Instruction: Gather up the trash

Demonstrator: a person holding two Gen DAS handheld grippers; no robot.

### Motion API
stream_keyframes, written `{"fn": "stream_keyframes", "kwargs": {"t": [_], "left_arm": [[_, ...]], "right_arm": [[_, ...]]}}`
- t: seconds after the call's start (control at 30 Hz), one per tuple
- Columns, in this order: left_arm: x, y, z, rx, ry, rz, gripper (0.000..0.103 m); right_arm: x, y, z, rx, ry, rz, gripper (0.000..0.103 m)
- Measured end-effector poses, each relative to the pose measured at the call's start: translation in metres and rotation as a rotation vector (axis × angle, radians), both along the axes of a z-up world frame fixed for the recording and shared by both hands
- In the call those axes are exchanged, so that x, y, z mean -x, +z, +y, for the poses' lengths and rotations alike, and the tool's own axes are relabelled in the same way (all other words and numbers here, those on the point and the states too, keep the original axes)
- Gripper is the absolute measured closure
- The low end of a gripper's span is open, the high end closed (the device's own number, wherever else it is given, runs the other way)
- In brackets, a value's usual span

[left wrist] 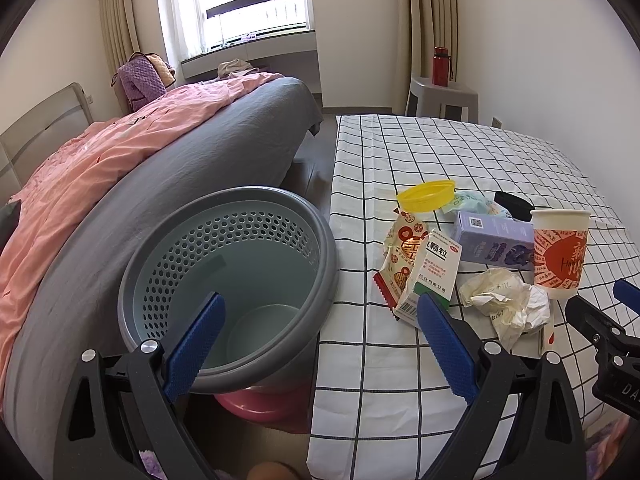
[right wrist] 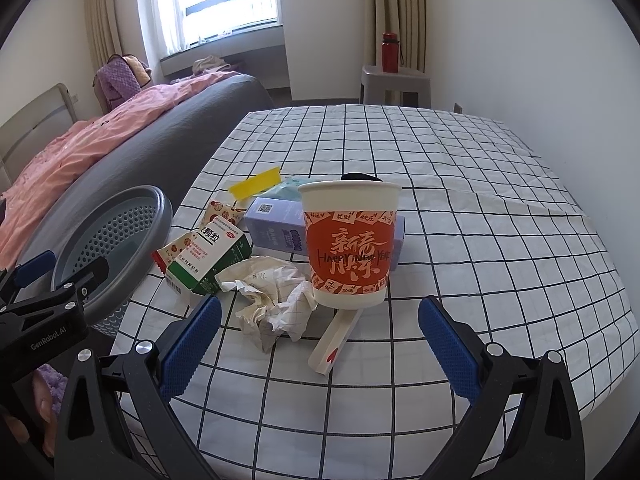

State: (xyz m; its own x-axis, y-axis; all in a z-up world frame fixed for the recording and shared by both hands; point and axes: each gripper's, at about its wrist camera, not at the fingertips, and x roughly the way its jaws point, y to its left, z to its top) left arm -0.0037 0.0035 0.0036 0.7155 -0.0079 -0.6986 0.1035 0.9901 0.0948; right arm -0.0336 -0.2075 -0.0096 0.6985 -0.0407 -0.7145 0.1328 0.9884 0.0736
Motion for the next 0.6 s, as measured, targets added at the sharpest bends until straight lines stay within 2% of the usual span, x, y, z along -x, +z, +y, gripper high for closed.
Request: {"fn": "stream_keyframes", "kwargs": {"t": [0.6], "left_arm": [[0.0006, -0.0002, -0.0002, -0.001, -0.001, -0.003, 0.011]], "right_arm": [[0.0001, 0.0011, -0.0020, -0.006, 0.000, -0.008, 0.006]]}}
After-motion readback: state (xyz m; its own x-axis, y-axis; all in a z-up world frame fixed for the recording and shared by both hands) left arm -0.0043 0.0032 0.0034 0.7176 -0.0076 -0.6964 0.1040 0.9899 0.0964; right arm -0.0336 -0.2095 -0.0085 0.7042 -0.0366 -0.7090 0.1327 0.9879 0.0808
